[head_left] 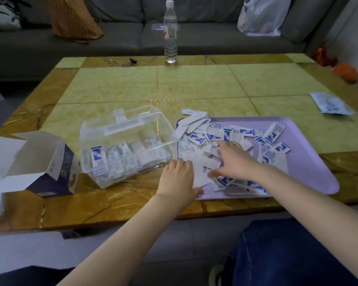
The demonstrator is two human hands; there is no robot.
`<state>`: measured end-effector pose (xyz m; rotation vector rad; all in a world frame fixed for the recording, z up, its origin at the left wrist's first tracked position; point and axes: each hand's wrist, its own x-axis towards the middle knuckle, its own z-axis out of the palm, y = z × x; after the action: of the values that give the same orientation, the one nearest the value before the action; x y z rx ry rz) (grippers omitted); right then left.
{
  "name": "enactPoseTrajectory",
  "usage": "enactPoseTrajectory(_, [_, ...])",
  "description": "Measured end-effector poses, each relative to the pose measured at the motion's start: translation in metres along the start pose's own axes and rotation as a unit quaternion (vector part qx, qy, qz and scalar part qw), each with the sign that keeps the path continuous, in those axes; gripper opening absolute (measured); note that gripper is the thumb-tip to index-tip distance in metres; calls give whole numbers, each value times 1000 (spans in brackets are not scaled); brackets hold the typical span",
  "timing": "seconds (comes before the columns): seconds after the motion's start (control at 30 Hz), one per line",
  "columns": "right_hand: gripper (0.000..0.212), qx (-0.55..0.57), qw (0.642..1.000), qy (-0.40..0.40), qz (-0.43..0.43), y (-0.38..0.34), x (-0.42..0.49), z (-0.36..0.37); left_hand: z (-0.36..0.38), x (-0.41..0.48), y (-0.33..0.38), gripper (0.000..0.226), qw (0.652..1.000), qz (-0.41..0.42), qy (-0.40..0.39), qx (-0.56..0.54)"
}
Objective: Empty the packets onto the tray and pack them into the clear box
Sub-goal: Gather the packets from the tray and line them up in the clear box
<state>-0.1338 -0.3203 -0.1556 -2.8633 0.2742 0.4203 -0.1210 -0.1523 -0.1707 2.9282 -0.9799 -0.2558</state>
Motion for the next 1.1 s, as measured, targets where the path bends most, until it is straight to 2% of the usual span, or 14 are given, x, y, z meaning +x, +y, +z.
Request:
enactPoseTrajectory(0.1, [95,46,999,0,-12,-5,4,0,-3,7,5,63,999,-47,0,12])
enactPoseTrajectory(0.2, [87,132,991,-6,17,-10,11,2,-8,14,8,59,996,-80,-28,-19])
enactPoseTrajectory(0.37, [57,204,978,-44,23,-14,17,3,-12,19,9,57,995,-74,-57,-38])
enactPoseTrajectory(0.5, [36,189,981,-44,5,-15,16,2,-9,20,6,48,994,-79,-54,-45])
enactPoseTrajectory(0.57, [17,180,983,-29,-1,-14,17,3,-9,19,5,37,995,-80,-43,-51])
enactPoseTrajectory(0.7, [25,185,982,26,-3,-6,16,-1,-12,16,3,16,995,-71,-7,-69])
enactPoseTrajectory(0.8, [20,215,975,52,-5,-2,15,-9,-17,17,1,10,995,-47,12,-83])
enactPoseTrajectory(0.93, [30,159,987,14,-36,-5,9,-13,-21,21,2,8,996,-7,46,-78])
enactPoseTrajectory(1.07, [13,77,993,-5,-92,-11,-6,-9,-21,24,0,21,994,7,86,-72])
enactPoseTrajectory(1.1, [19,79,992,-6,-100,-12,-9,-8,-21,24,0,27,993,4,92,-76])
